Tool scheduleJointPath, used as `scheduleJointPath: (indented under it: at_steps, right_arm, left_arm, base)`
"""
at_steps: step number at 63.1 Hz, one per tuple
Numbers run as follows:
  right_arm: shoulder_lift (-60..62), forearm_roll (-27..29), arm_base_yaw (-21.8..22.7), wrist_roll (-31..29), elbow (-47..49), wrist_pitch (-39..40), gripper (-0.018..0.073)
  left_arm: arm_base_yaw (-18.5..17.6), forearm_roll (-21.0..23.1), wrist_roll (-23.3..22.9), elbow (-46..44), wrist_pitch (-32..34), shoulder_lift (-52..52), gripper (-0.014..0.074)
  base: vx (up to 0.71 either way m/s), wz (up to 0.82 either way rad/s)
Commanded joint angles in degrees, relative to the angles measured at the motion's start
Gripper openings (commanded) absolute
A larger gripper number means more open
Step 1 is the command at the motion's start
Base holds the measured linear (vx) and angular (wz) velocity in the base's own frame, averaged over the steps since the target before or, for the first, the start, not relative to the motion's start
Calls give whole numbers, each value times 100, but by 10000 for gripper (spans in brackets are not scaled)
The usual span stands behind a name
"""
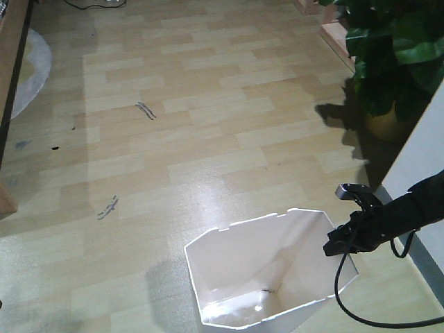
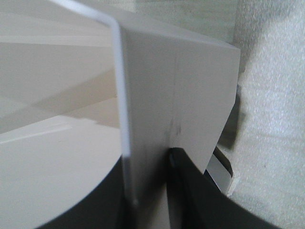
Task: Move trash bin to bedside with robot
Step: 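Turn the base away from the desk, carrying the bin in the right gripper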
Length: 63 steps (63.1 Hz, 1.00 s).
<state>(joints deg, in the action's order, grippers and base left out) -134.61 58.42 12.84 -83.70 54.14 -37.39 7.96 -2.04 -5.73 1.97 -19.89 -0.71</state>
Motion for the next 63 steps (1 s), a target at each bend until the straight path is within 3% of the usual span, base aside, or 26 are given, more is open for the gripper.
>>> scheduleJointPath:
  at_steps: [1, 63]
  right_arm:
    - [427, 306, 26, 26, 50, -1150, -5]
    - [427, 306, 26, 26, 50, -1150, -5]
  left_arm:
    - [-17, 13, -25, 19, 376, -81, -6]
    - [-17, 13, -25, 19, 376, -81, -6]
  base:
    - [25, 16]
    - [30, 16]
